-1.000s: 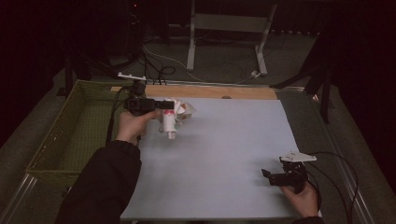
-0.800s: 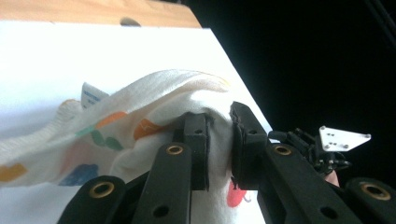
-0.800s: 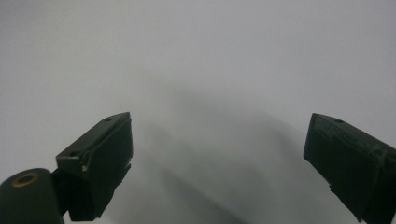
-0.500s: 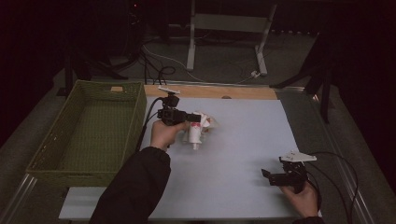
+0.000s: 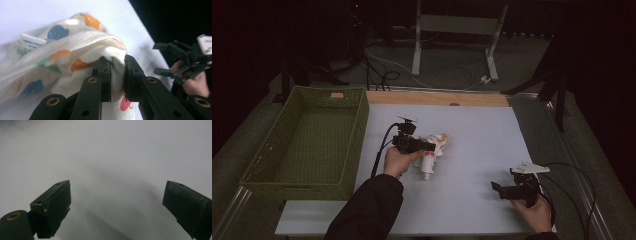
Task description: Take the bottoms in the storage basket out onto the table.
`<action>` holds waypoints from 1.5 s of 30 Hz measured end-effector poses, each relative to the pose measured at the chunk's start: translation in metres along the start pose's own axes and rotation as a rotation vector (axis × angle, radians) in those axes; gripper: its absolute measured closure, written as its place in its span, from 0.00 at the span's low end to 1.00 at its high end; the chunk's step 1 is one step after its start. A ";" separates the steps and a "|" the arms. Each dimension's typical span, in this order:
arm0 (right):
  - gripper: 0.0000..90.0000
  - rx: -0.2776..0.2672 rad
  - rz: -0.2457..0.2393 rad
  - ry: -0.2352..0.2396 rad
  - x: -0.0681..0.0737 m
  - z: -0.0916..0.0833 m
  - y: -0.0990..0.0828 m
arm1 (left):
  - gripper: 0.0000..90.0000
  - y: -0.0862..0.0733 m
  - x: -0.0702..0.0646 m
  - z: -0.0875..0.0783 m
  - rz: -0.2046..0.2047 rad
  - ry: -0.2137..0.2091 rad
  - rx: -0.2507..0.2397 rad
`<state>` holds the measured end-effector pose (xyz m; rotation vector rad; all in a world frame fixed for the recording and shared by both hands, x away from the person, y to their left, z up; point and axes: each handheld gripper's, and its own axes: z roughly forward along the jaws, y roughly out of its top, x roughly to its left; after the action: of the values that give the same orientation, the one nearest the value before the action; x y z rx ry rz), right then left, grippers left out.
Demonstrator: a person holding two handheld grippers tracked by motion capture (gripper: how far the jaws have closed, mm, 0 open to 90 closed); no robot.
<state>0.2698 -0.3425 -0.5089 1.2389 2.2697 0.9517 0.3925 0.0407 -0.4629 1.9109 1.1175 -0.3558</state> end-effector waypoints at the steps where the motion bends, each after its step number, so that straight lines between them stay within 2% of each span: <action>1: 0.09 0.000 0.000 0.000 0.000 0.000 0.000 | 0.87 -0.002 0.001 0.001 0.005 0.011 0.005; 5: 0.09 0.002 -0.001 0.001 0.000 0.000 0.000 | 0.87 -0.007 0.003 0.005 0.021 0.054 0.017; 14: 0.09 0.006 -0.004 0.007 0.001 0.002 0.000 | 0.86 -0.017 0.011 0.010 0.037 0.121 0.025; 20: 0.09 0.009 -0.006 0.010 0.002 0.002 0.000 | 0.85 -0.021 0.016 0.012 0.034 0.142 0.020; 21: 0.09 0.012 -0.008 0.013 0.002 0.003 0.000 | 0.84 -0.023 0.019 0.013 0.036 0.160 0.017; 27: 0.09 0.014 -0.003 0.017 0.003 0.004 0.000 | 0.81 -0.028 0.026 0.014 0.025 0.189 0.011; 30: 0.09 0.015 -0.004 0.020 0.004 0.005 0.001 | 0.80 -0.029 0.028 0.015 0.035 0.196 0.010; 38: 0.09 0.020 -0.005 0.023 0.007 0.008 0.003 | 0.69 -0.030 0.028 0.011 0.041 0.193 0.002; 45: 0.09 0.029 -0.021 0.032 0.011 0.012 0.006 | 0.46 -0.038 0.024 0.000 0.048 0.183 -0.033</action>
<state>0.2746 -0.3263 -0.5129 1.2172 2.3244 0.9404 0.3750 0.0626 -0.4981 1.9674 1.1861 -0.1366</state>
